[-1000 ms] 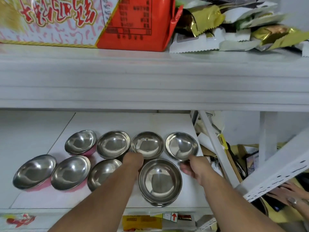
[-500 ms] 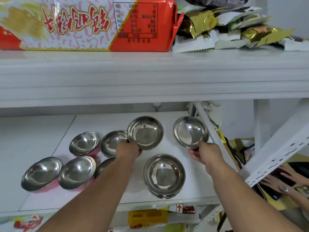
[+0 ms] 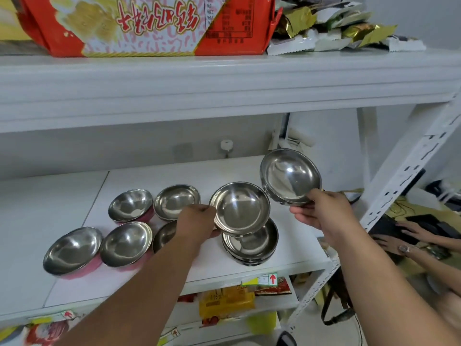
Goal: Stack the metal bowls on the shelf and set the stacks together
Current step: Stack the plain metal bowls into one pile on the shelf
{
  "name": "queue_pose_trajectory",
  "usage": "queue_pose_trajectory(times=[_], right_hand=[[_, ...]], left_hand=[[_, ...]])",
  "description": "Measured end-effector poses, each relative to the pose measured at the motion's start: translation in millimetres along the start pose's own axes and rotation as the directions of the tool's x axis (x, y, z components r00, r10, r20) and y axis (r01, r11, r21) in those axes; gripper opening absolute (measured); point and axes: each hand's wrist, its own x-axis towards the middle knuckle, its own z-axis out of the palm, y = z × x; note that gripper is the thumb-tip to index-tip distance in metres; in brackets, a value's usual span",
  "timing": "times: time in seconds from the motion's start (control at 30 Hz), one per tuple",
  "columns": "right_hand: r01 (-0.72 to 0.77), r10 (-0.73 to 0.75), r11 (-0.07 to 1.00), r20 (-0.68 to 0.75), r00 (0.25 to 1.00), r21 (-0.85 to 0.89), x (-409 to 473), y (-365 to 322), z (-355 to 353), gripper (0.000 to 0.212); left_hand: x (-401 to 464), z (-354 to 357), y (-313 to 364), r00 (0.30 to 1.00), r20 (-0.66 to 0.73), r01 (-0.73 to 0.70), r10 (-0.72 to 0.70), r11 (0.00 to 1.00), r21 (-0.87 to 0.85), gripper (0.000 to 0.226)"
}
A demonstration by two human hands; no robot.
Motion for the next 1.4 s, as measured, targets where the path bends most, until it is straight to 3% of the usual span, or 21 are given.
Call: queue_pose_trajectory(times=[0.27, 0.53, 0.8, 0.93, 1.03, 1.17, 1.23, 1.4], right_hand=[[-0.038, 0.057, 0.985, 0.115, 0.992, -0.166, -27.4, 9.1, 7.1, 0.025], [-0.077, 0.125, 0.951, 0.144, 0.982, -0.301, -32.9, 24.5, 18.4, 0.024], [-0.069, 0.149, 0.900, 0.153, 0.977, -0.430, -37.3, 34.4, 26.3, 0.018], [0.002, 0.050, 0.853, 0.086, 0.995, -0.522, -36.2, 37.5, 24.2, 0.026], [0.141, -0.164, 0.768, 0.021, 0.986, -0.624, -36.3, 32.2, 30.8, 0.029], [0.308, -0.307, 0.761, 0.102, 0.946, -0.570, -53.3, 13.4, 61.6, 0.024], [0.360, -0.323, 0.774, 0.164, 0.932, -0.521, -59.1, 8.3, 83.6, 0.021], [0.320, -0.209, 0.849, 0.289, 0.934, -0.420, -61.8, 6.6, 142.0, 0.030]], left_hand=[[-8.2, 14.6, -7.2, 0.995, 0.090, 0.032, -0.053, 0.975, 0.222, 0.016], [-11.2, 11.3, -13.4, 0.993, 0.093, 0.049, -0.073, 0.972, 0.231, 0.026], [-12.7, -4.8, -15.6, 0.993, 0.108, 0.022, -0.047, 0.974, 0.224, 0.016], [-11.3, -14.4, -16.5, 0.997, 0.065, -0.038, 0.028, 0.985, 0.166, 0.027], [-9.2, -26.5, -14.5, 0.997, -0.001, -0.074, 0.075, 0.991, 0.110, 0.025], [-0.1, -56.5, -3.3, 0.982, -0.124, -0.115, 0.142, 0.973, 0.201, 0.024], [5.7, -74.0, 1.5, 0.980, -0.141, -0.117, 0.139, 0.981, 0.152, 0.023], [33.7, -109.0, 5.2, 0.980, -0.196, -0.045, 0.038, 0.999, -0.030, 0.017]])
